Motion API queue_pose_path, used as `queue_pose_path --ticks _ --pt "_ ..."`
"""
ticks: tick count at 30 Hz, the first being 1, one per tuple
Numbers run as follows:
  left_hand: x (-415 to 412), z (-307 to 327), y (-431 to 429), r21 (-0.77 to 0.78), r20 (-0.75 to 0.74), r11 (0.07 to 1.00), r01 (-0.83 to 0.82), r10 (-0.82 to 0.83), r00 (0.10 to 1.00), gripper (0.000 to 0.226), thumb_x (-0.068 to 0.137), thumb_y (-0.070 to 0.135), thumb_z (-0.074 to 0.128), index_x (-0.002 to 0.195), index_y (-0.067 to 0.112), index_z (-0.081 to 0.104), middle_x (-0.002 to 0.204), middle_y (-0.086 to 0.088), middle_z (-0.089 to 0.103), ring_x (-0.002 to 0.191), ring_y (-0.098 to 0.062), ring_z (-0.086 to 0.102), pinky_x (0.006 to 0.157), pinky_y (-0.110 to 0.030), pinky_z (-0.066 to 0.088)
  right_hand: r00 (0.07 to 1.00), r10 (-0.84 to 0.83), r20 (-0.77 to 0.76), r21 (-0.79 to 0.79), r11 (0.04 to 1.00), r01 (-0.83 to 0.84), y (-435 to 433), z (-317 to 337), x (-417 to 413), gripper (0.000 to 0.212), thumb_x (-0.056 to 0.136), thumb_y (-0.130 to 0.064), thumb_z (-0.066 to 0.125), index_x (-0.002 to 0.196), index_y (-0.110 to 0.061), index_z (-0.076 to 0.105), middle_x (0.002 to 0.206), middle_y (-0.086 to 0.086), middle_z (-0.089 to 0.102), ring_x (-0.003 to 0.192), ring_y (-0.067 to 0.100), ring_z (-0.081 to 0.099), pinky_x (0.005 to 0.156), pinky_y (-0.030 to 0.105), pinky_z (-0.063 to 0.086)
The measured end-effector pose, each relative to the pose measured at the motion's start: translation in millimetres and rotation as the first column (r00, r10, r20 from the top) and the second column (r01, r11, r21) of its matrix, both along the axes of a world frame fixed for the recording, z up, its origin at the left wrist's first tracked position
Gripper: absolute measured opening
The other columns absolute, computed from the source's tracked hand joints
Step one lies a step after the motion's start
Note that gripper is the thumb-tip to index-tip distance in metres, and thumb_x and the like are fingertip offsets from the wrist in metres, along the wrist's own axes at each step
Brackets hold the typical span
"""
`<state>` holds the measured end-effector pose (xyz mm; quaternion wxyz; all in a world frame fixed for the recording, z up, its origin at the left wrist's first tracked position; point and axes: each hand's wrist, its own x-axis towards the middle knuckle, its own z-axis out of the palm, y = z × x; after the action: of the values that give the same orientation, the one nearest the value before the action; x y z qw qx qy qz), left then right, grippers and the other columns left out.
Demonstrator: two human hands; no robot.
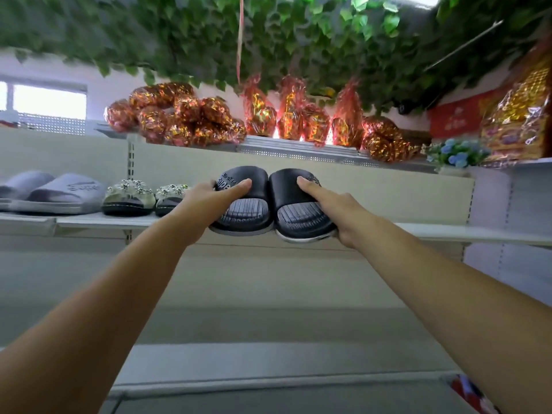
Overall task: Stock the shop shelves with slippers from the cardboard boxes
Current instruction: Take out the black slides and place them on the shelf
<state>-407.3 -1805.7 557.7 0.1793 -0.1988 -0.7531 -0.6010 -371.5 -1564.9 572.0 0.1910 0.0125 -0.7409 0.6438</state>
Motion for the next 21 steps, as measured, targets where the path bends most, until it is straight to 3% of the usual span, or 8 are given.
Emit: queue_pose_path --ticks 3,6,8,10,11,14,17,21 --pt "-16.7 -2.5 -1.9 -0.052 0.015 0.999 -0.003 0.004 1.000 0.076 0.066 0.076 0.074 0.114 0.017 0.069 0.113 -0.004 0.072 0.111 -0.025 0.066 0.094 -0.038 0.053 1.000 -0.005 0.004 0.050 0.999 0.004 4.8 3.0 -24.1 0.057 0.077 -0.051 0.083 0.112 -0.009 0.067 0.104 0.008 0.075 0.092 0.023 0.074 0.081 0.036 0.062" --pt "-21.9 -8.8 -0.3 -0.161 0.012 0.987 0.030 -0.029 1.000 0.083 0.078 0.074 0.069 0.134 0.014 0.059 0.123 0.003 0.065 0.113 -0.015 0.061 0.090 -0.025 0.046 1.000 -0.017 0.026 0.124 0.992 0.014 11.1 -0.3 -42.0 0.088 0.058 -0.066 0.086 0.119 -0.007 0.065 0.114 0.009 0.072 0.101 0.026 0.072 0.092 0.043 0.059" --pt "-22.9 -12.4 0.0 -0.213 0.009 0.975 0.058 -0.058 0.998 0.055 0.081 0.065 0.070 0.116 0.023 0.065 0.102 0.011 0.067 0.092 -0.005 0.062 0.075 -0.017 0.044 0.998 -0.053 0.016 0.131 0.990 0.051 17.4 -2.4 -54.3 0.097 0.046 -0.073 0.084 0.117 -0.010 0.067 0.115 0.007 0.072 0.104 0.027 0.070 0.097 0.048 0.056" --pt "-23.8 -13.6 0.0 -0.252 0.018 0.965 0.079 -0.077 0.997 0.039 0.078 0.058 0.076 0.105 0.031 0.065 0.099 0.018 0.072 0.092 0.000 0.066 0.081 -0.018 0.050 0.996 -0.088 -0.006 0.142 0.986 0.088 21.5 -2.9 -59.8 0.092 0.046 -0.076 0.079 0.112 -0.012 0.069 0.113 0.006 0.072 0.104 0.027 0.069 0.100 0.048 0.055" --pt "-25.1 -12.9 -0.1 -0.268 0.024 0.960 0.083 -0.080 0.997 0.035 0.078 0.054 0.078 0.103 0.035 0.064 0.096 0.024 0.073 0.091 0.006 0.067 0.086 -0.016 0.051 0.993 -0.116 -0.018 0.170 0.978 0.117 21.9 -2.6 -57.6 0.090 0.049 -0.078 0.075 0.109 -0.011 0.070 0.112 0.005 0.072 0.103 0.027 0.068 0.100 0.047 0.054" --pt "-18.4 -8.4 -2.4 -0.331 0.036 0.933 0.141 -0.137 0.990 0.027 0.082 0.043 0.078 0.096 0.043 0.055 0.077 0.044 0.065 0.078 0.023 0.061 0.076 -0.004 0.046 0.988 -0.147 -0.050 0.292 0.944 0.155 24.2 -8.4 -50.9 0.069 0.075 -0.076 0.064 0.100 -0.012 0.071 0.107 0.005 0.070 0.100 0.025 0.065 0.092 0.039 0.053" --pt "-18.6 -9.4 -7.2 -0.385 0.035 0.905 0.179 -0.180 0.983 0.041 0.074 0.042 0.082 0.109 0.038 0.061 0.099 0.033 0.072 0.095 0.011 0.067 0.091 -0.012 0.049 0.981 -0.105 -0.166 0.472 0.864 0.172 21.8 -21.4 -39.3 0.063 0.086 -0.075 0.057 0.105 -0.016 0.068 0.103 0.000 0.068 0.098 0.020 0.062 0.085 0.035 0.049" --pt "-23.5 -8.4 -14.9 -0.390 0.000 0.915 0.102 -0.111 0.994 0.052 0.062 0.054 0.085 0.107 0.038 0.065 0.098 0.027 0.074 0.092 0.009 0.069 0.077 -0.007 0.048 0.989 0.023 -0.147 0.615 0.785 0.073 18.4 -25.6 -29.8 0.078 0.066 -0.091 0.060 0.118 -0.032 0.063 0.109 -0.014 0.067 0.101 0.006 0.062 0.078 0.026 0.049"
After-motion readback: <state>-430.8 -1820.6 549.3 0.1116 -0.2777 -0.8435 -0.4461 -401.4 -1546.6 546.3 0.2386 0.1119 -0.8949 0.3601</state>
